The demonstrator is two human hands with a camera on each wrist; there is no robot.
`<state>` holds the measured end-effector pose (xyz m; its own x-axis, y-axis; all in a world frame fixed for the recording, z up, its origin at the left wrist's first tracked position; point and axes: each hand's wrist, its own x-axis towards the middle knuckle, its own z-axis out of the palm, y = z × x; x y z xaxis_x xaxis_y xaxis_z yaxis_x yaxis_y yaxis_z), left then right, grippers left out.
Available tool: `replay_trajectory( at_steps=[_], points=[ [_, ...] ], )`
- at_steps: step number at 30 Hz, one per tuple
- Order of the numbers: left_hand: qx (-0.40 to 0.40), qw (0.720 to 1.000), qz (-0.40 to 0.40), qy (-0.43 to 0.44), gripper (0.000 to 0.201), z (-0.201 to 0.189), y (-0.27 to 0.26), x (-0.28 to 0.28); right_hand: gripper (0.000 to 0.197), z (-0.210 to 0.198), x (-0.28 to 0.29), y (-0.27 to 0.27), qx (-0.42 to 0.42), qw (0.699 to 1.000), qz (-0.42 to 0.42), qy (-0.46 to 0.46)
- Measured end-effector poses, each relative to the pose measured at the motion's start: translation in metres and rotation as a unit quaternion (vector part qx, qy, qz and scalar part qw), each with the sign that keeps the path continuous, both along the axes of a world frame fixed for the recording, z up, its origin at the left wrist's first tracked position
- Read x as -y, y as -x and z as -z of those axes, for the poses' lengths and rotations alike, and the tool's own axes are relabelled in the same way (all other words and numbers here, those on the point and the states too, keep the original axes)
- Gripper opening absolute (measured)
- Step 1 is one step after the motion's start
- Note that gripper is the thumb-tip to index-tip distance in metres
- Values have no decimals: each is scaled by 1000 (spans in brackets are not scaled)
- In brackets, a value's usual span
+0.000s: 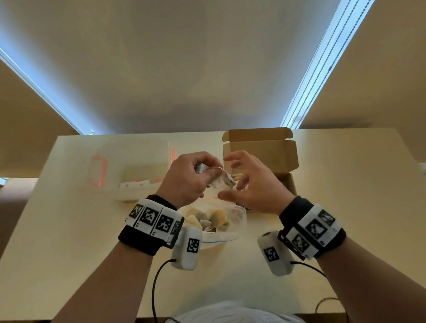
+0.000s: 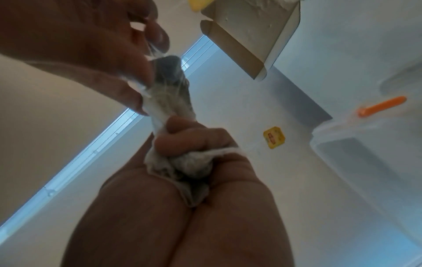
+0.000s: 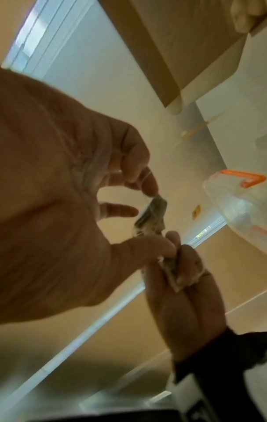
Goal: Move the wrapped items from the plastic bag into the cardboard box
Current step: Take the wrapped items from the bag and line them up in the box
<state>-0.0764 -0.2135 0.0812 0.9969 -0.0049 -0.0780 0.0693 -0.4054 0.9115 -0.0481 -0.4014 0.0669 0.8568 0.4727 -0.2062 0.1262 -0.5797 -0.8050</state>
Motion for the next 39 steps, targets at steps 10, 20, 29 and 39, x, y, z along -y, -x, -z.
replay_trajectory(
  at_steps=[10, 20, 29, 39],
  points=[
    [-65, 993, -33, 97, 19, 3, 13, -16, 16, 1, -4, 7, -154, 951, 116, -241],
    [-61, 974, -145, 166, 11, 6, 6, 2, 13, 7, 0, 15, -38, 979, 98, -175],
    [-54, 984, -103, 132, 11, 7, 4, -3, 13, -6, 0, 13, 74, 972, 136, -177],
    [-86, 923, -103, 360, 12, -10, 1, -5, 22, 10, -7, 22, 3, 997, 36, -74]
  ],
)
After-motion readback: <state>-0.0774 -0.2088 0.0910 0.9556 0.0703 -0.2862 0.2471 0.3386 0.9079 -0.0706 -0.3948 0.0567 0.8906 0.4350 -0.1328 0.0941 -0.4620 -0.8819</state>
